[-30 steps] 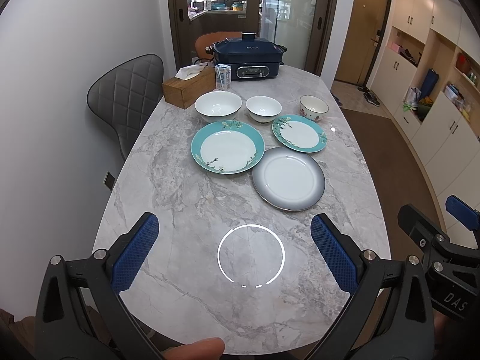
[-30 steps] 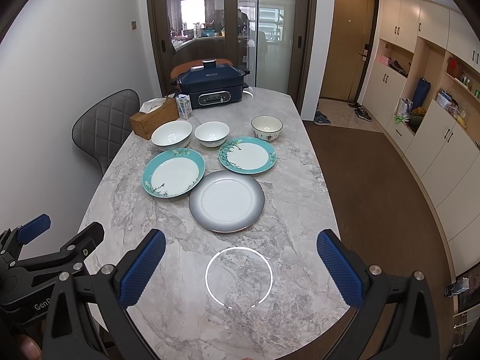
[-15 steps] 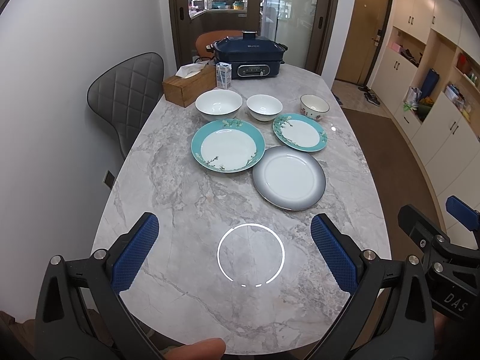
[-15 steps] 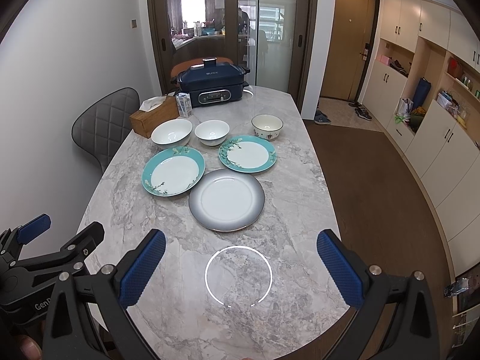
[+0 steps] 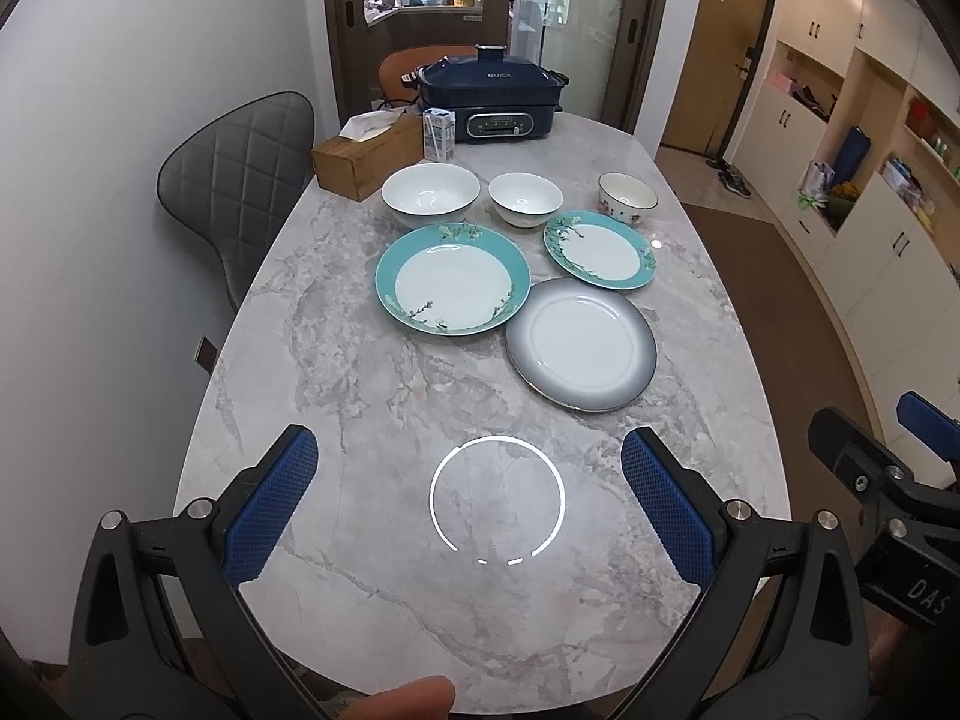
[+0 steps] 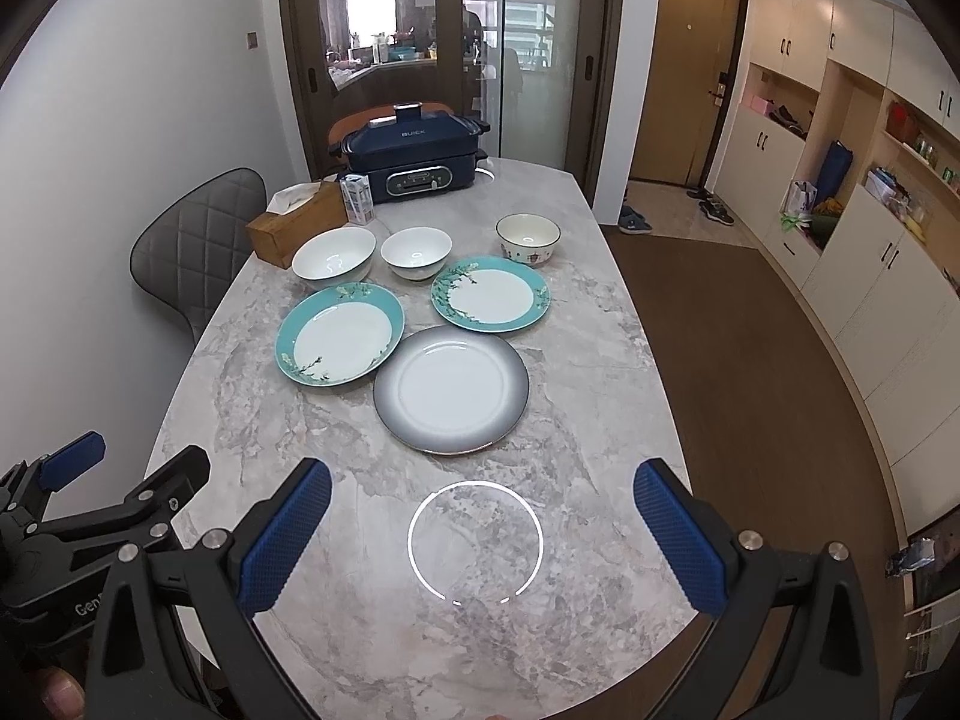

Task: Organize plates and bowls
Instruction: 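Move the right gripper to the grey-rimmed white plate rim and close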

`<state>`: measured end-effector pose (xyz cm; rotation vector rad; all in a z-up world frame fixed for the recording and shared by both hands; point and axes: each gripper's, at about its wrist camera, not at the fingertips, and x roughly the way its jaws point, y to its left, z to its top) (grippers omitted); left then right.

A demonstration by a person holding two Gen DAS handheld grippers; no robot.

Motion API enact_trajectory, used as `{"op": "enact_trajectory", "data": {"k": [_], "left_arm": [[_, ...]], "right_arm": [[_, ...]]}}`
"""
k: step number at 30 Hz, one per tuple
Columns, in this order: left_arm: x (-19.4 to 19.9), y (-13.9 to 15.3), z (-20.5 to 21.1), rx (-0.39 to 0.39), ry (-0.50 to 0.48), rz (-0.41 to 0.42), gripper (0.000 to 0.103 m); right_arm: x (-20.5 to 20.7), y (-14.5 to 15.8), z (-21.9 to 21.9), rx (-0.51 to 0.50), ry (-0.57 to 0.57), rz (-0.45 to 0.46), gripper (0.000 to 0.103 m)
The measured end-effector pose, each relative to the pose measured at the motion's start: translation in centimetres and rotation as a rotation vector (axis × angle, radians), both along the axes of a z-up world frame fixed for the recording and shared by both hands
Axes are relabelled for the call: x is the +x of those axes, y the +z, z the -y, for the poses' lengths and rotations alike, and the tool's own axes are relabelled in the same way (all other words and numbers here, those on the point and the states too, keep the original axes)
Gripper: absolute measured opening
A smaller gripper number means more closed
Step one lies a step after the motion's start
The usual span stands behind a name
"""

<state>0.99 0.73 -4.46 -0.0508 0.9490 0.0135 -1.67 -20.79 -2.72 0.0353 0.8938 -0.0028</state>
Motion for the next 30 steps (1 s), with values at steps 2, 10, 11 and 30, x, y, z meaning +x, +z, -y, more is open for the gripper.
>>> {"op": "enact_trajectory", "data": {"k": [2, 10, 11, 30], "left_arm": [[0.9, -2.0, -0.4, -0.035, -0.022, -0.067, 0.103], [5.7, -10.5, -1.1, -0.272, -0.083, -0.219, 0.102], [6.5, -11.6, -1.2, -0.321, -0.081, -0.230, 0.102], [25.3, -27.5, 0.5, -0.505, 0.044, -0.524, 0.101]], "right_arm": [[0.5, -0.8, 0.5, 0.041, 0.000, -0.022, 0.103], [4.4, -6.8, 4.9, 0.288, 0.087, -0.064, 0.103], [5.5, -8.0, 5.8, 0.321, 0.089, -0.082, 0.103], [27.0, -25.1, 14.4, 0.569, 0.321, -0.346, 0.070]]}}
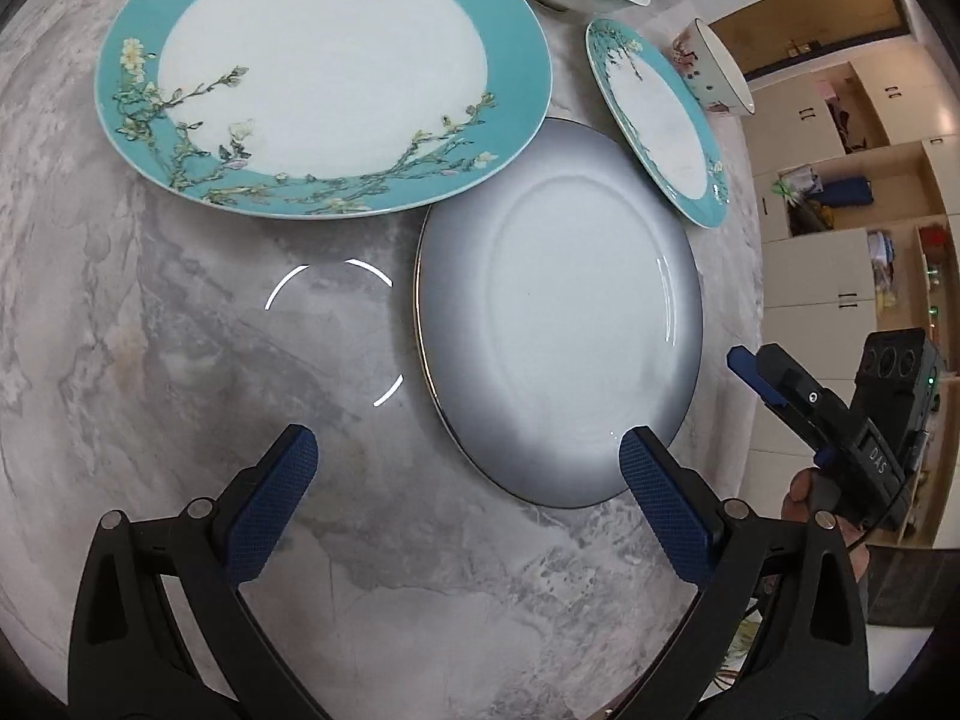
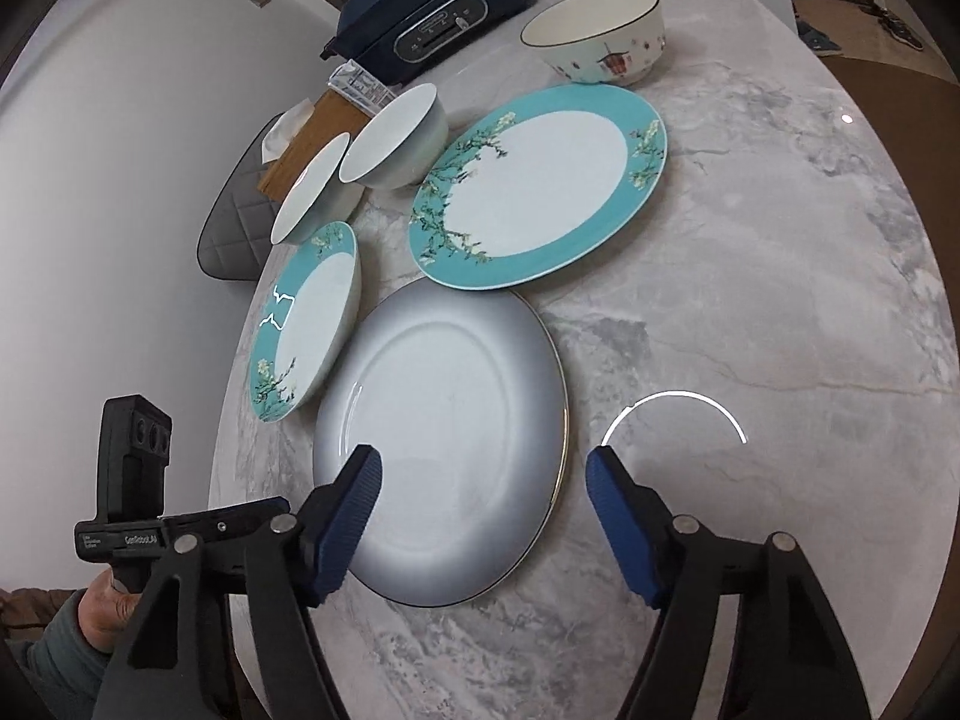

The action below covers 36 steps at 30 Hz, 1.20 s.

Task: Organize plates and bowls
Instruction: 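Move the right gripper to the grey-rimmed white plate rim and close, then lift the grey-rimmed plate with the right gripper and carry it aside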

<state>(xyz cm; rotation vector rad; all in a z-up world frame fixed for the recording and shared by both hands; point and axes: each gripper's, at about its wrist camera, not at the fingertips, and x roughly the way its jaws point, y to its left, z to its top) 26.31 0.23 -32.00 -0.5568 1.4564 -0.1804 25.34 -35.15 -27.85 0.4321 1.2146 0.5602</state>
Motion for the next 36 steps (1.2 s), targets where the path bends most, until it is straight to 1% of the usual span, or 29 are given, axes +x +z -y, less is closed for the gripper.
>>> {"op": "enact_trajectory", "data": {"k": [2, 5, 6, 7, 8, 9, 10, 11, 12, 14, 15, 16, 17, 21, 22, 23, 24, 25, 26, 27, 28, 29, 30, 31, 32, 34, 36], "left_arm": [[0.9, -1.0, 0.2, -0.008, -0.006, 0.005, 0.100], [2.0, -1.7, 0.8, -0.033, -0.035, 0.023, 0.088], [2.5, -1.7, 0.8, -0.027, -0.042, 0.039, 0.082], [2.4, -1.6, 1.2, -0.019, -0.048, 0.046, 0.080], [2.9, -1.7, 1.2, -0.013, -0.054, 0.048, 0.076], [3.5, -1.9, 1.1, -0.014, -0.052, 0.051, 0.073], [2.7, -1.5, 1.3, -0.026, -0.046, 0.055, 0.070], [3.2, -1.6, 1.2, -0.045, -0.042, 0.056, 0.067], [2.8, -1.1, 1.0, -0.062, -0.041, 0.055, 0.063], [3.3, -1.2, 1.3, -0.059, -0.055, 0.061, 0.062], [3.8, -1.1, 1.5, -0.046, -0.067, 0.065, 0.062], [3.5, -0.9, 1.3, -0.044, -0.075, 0.067, 0.062], [3.4, -0.8, 1.2, -0.046, -0.076, 0.070, 0.062], [4.4, -0.9, 1.4, -0.049, -0.073, 0.077, 0.062], [4.1, -0.8, 1.2, -0.038, -0.077, 0.082, 0.061], [4.2, -0.7, 1.3, -0.022, -0.081, 0.084, 0.054], [4.0, -0.6, 1.1, -0.012, -0.079, 0.085, 0.051], [4.1, -0.6, 1.1, -0.013, -0.073, 0.083, 0.050], [4.4, -0.7, 1.1, -0.015, -0.068, 0.084, 0.050], [4.4, -0.7, 1.1, -0.017, -0.068, 0.085, 0.050], [4.4, -0.7, 1.1, -0.010, -0.069, 0.086, 0.049], [4.4, -0.7, 1.0, 0.002, -0.072, 0.085, 0.042], [4.0, -0.6, 0.7, 0.013, -0.076, 0.084, 0.038], [4.0, -0.6, 0.6, 0.022, -0.081, 0.079, 0.036], [3.9, -0.7, 0.4, 0.026, -0.079, 0.074, 0.032], [3.8, -0.9, 0.0, 0.010, -0.066, 0.063, 0.031], [3.7, -1.0, -0.1, 0.010, -0.054, 0.056, 0.030]], "right_arm": [[0.7, -0.8, -0.2, -0.003, 0.041, -0.013, 0.062], [1.3, -1.8, -0.4, 0.004, 0.090, -0.032, 0.062], [1.6, -2.3, -0.4, 0.001, 0.102, -0.040, 0.062], [1.7, -2.7, -0.5, -0.007, 0.114, -0.052, 0.062], [1.8, -2.8, -0.5, -0.004, 0.121, -0.051, 0.059], [1.8, -2.9, -0.4, 0.002, 0.126, -0.045, 0.060], [2.0, -2.9, -0.3, 0.012, 0.132, -0.044, 0.059], [2.1, -3.0, -0.2, 0.024, 0.138, -0.043, 0.060], [2.2, -3.0, -0.2, 0.034, 0.148, -0.040, 0.062], [2.6, -2.9, -0.4, 0.053, 0.190, -0.027, 0.077], [2.5, -2.9, -0.5, 0.061, 0.208, -0.025, 0.081], [2.7, -2.8, -0.7, 0.071, 0.222, -0.023, 0.088], [2.8, -2.8, -0.9, 0.078, 0.230, -0.020, 0.094], [3.3, -2.6, -1.6, 0.063, 0.260, -0.010, 0.095], [3.3, -2.6, -1.7, 0.056, 0.267, -0.007, 0.093], [3.3, -2.6, -1.7, 0.047, 0.269, -0.006, 0.089], [3.4, -2.5, -1.8, 0.038, 0.269, -0.008, 0.085], [3.5, -2.5, -1.8, 0.026, 0.269, -0.012, 0.070], [3.6, -2.7, -1.8, 0.014, 0.271, -0.020, 0.059], [3.7, -2.7, -1.8, -0.004, 0.262, -0.018, 0.056], [3.8, -2.7, -1.6, -0.012, 0.256, -0.023, 0.049], [3.8, -2.9, -1.3, -0.016, 0.252, -0.026, 0.042], [3.8, -3.0, -1.0, -0.020, 0.242, -0.032, 0.037], [4.0, -3.2, -0.6, -0.018, 0.226, -0.045, 0.029], [4.1, -3.4, -0.3, -0.013, 0.211, -0.061, 0.023], [4.3, -3.8, 0.1, -0.014, 0.198, -0.086, 0.018], [4.4, -3.8, 0.1, -0.020, 0.190, -0.106, 0.018]]}}
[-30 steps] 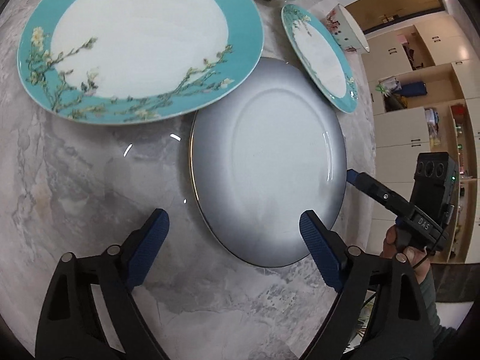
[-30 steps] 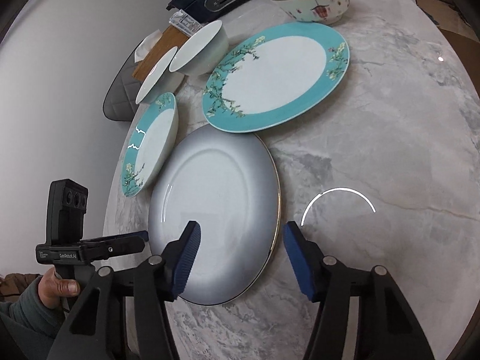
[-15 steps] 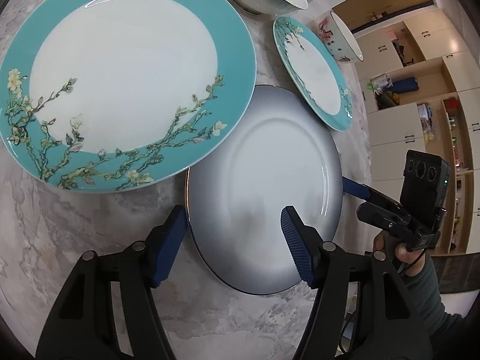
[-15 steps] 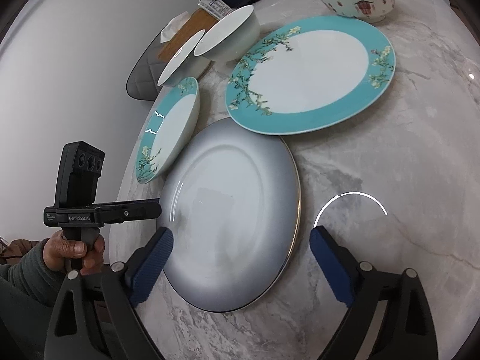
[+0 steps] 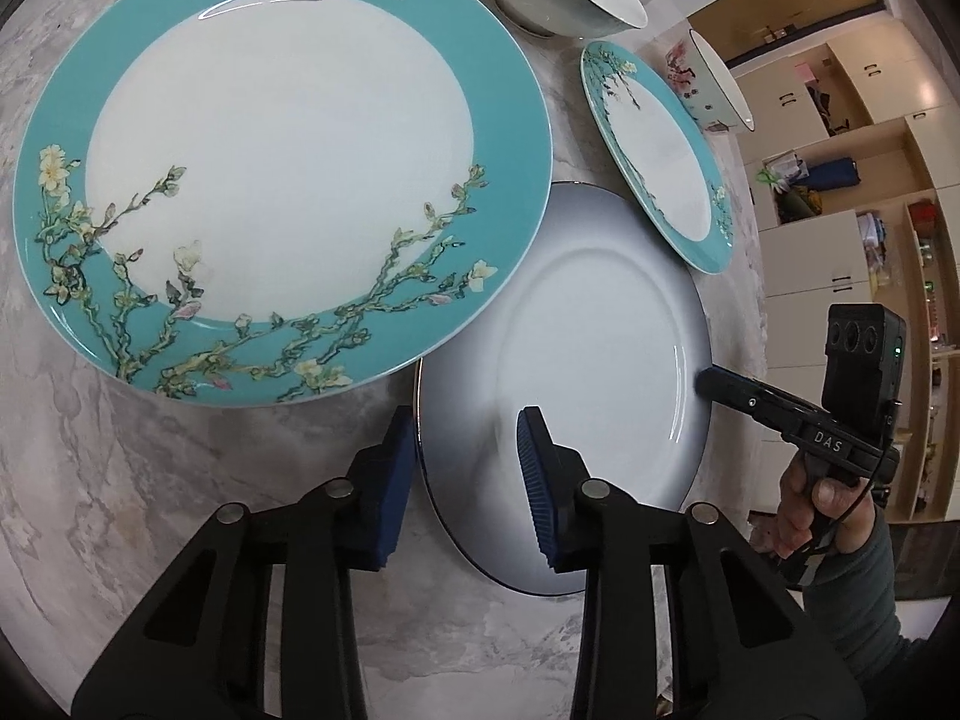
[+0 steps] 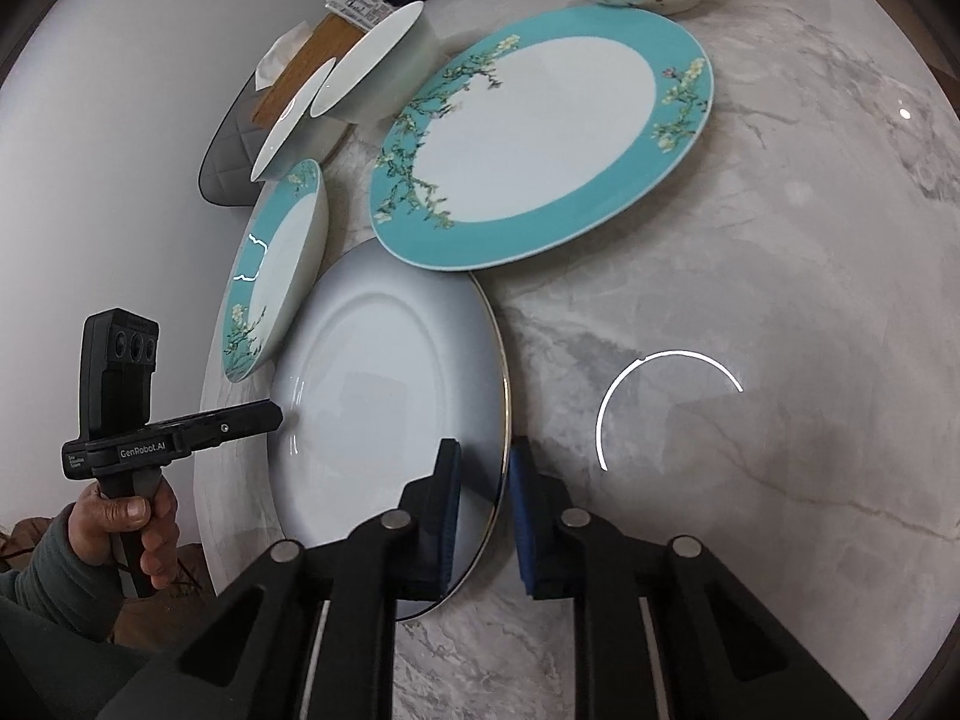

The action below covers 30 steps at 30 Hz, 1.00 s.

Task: Organize plates and bowls
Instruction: 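Lift the grey-rimmed plate with the right gripper and carry it aside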

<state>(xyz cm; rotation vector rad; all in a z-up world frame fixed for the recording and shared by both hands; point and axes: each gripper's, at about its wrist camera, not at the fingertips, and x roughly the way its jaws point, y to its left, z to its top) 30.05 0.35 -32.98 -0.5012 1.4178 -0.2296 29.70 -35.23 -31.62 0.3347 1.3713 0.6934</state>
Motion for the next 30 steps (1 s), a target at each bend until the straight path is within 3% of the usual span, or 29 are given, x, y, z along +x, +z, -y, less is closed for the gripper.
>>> {"op": "enact_trajectory", "data": {"k": [3, 5, 19, 30], "left_arm": [[-0.2, -0.1, -0.5, 0.018, 0.037, -0.022, 0.019], [-0.4, -0.2, -1.1, -0.004, 0.059, -0.025, 0.017], [-2.1, 1.3, -0.8, 0.005, 0.055, -0.002, 0.015], [-8.2, 5.2, -1.2, -0.012, 0.034, 0.052, 0.016]], "right_arm": [[0.3, 0.1, -0.1, -0.016, -0.007, -0.032, 0.018], [0.3, 0.2, -0.2, -0.025, -0.007, -0.036, 0.018], [-2.0, 1.3, -0.9, -0.072, -0.021, -0.006, 0.018], [-7.6, 5.4, -1.8, -0.082, -0.052, 0.045, 0.018]]}}
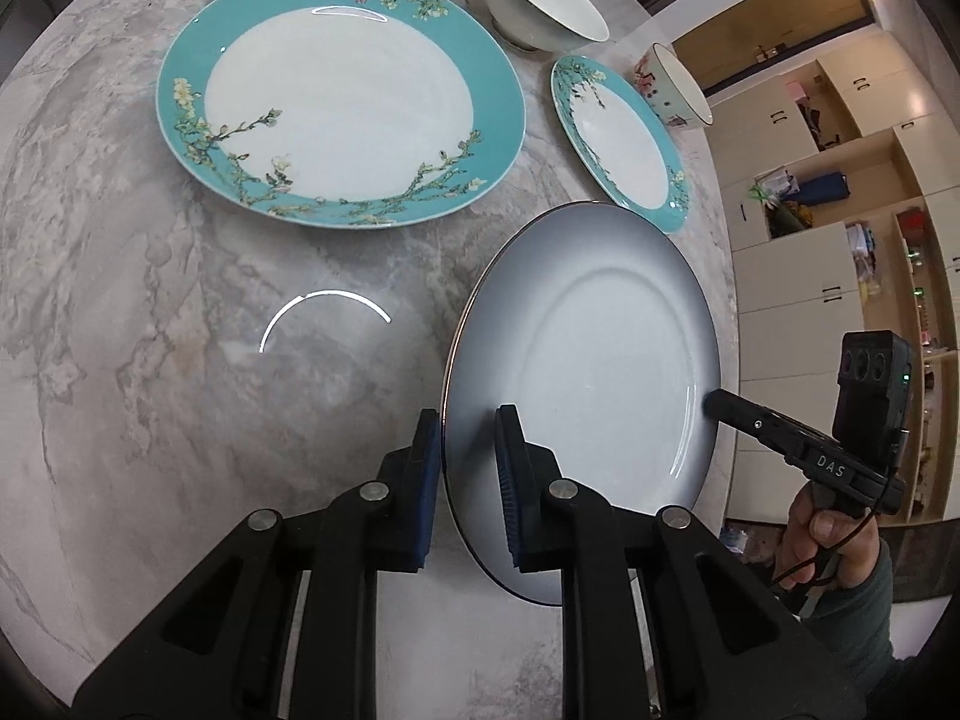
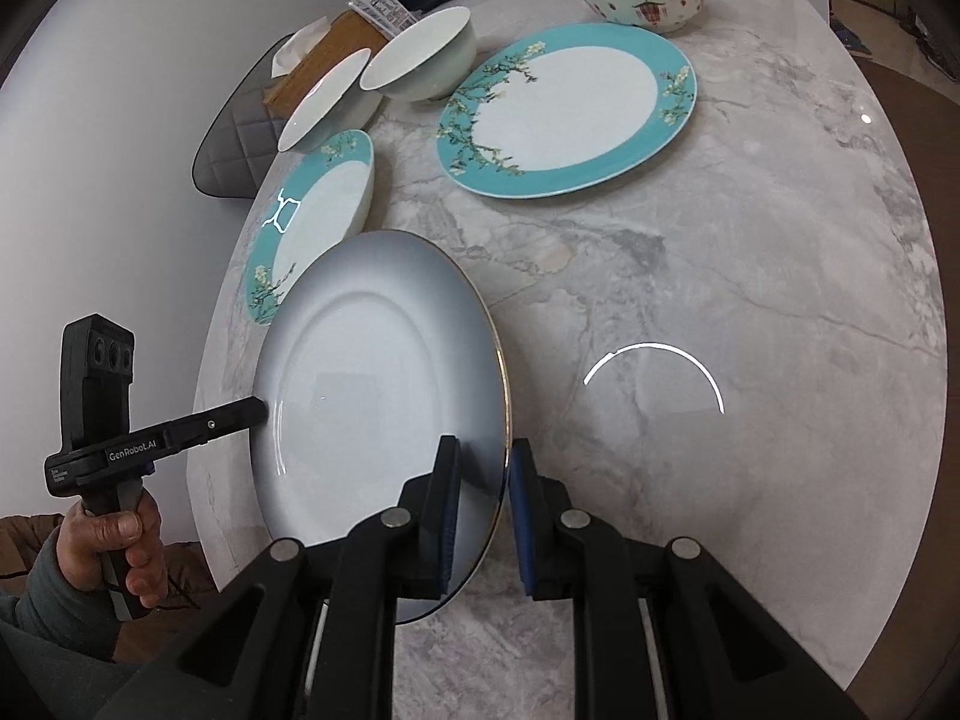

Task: Organize plates and bowls
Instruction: 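Lift the grey-rimmed plate with the right gripper and carry it aside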

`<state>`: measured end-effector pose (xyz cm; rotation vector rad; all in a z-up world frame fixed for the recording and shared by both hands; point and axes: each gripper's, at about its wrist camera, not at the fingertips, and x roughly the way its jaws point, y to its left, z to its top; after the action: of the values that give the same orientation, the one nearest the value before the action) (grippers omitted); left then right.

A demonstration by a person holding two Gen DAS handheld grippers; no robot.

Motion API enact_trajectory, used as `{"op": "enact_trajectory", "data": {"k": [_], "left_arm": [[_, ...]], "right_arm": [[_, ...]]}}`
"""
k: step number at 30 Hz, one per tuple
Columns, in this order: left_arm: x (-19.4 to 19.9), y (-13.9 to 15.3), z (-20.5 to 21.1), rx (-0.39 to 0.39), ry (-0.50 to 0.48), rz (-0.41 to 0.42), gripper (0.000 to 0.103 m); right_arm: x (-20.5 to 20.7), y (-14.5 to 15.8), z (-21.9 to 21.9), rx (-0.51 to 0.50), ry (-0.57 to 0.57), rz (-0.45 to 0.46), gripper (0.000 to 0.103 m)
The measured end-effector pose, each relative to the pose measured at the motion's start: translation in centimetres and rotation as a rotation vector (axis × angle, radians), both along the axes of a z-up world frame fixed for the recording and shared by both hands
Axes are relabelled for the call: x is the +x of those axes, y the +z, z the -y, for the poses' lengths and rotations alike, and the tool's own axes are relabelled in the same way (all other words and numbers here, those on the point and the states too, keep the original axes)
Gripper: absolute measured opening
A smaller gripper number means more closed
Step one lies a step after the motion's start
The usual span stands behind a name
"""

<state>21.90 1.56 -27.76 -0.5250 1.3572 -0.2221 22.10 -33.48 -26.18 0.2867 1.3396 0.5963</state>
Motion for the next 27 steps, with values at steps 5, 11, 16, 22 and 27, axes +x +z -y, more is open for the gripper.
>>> {"op": "enact_trajectory", "data": {"k": [5, 11, 16, 22, 27], "left_arm": [[-4.1, 1.9, -2.2, -0.024, -0.024, 0.002, 0.015], [-9.1, 2.0, -5.7, -0.021, -0.043, -0.024, 0.016], [-11.2, -0.5, -7.8, -0.003, -0.053, -0.064, 0.016], [-11.8, -2.3, -8.4, 0.023, -0.086, -0.062, 0.016], [-10.4, -2.6, -7.8, 0.044, -0.118, -0.034, 0.016]], "right_arm": [[-4.2, 2.3, -1.6, -0.010, -0.037, 0.012, 0.018], [-9.7, 2.3, -4.4, -0.011, -0.071, -0.021, 0.018], [-12.6, 0.2, -6.4, -0.027, -0.100, -0.060, 0.018], [-13.6, -2.2, -7.0, -0.038, -0.146, -0.090, 0.018], [-13.1, -2.6, -6.8, -0.051, -0.171, -0.080, 0.018]]}}
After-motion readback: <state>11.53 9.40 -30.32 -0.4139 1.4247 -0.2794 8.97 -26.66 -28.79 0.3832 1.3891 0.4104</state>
